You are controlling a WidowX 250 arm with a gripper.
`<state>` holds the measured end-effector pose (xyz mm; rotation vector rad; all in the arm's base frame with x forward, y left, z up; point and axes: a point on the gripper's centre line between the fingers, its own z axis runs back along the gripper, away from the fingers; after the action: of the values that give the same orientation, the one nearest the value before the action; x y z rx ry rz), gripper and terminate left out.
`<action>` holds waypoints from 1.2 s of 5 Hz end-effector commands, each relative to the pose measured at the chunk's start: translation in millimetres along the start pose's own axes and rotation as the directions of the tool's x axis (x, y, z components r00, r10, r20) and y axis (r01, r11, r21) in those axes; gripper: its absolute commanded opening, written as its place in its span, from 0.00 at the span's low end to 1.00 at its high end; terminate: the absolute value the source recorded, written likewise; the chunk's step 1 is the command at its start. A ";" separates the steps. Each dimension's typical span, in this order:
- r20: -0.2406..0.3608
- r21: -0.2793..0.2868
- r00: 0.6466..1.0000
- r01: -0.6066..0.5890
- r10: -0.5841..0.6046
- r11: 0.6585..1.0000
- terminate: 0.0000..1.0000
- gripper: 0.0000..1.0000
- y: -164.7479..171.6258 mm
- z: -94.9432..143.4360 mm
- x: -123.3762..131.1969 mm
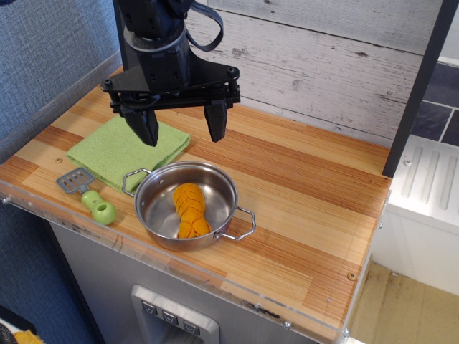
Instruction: Place the green cloth to the right of the silver pot.
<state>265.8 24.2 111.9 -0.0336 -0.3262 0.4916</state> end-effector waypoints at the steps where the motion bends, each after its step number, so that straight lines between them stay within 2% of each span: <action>1: 0.000 0.000 1.000 0.000 0.000 1.000 0.00 1.00 0.0 0.0 0.0; 2: 0.012 0.002 0.999 -0.036 0.036 0.999 0.00 1.00 15.2 -9.8 18.0; 3: 0.023 0.040 0.999 -0.048 0.047 0.998 0.00 1.00 31.3 -17.0 34.9; 4: 0.033 0.048 0.994 -0.109 0.107 0.993 0.00 1.00 52.6 -26.8 55.6; 6: 0.035 0.076 0.985 -0.172 0.170 0.982 0.00 1.00 76.8 -40.7 80.8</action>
<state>309.5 127.2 74.2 0.0157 -0.2904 0.6739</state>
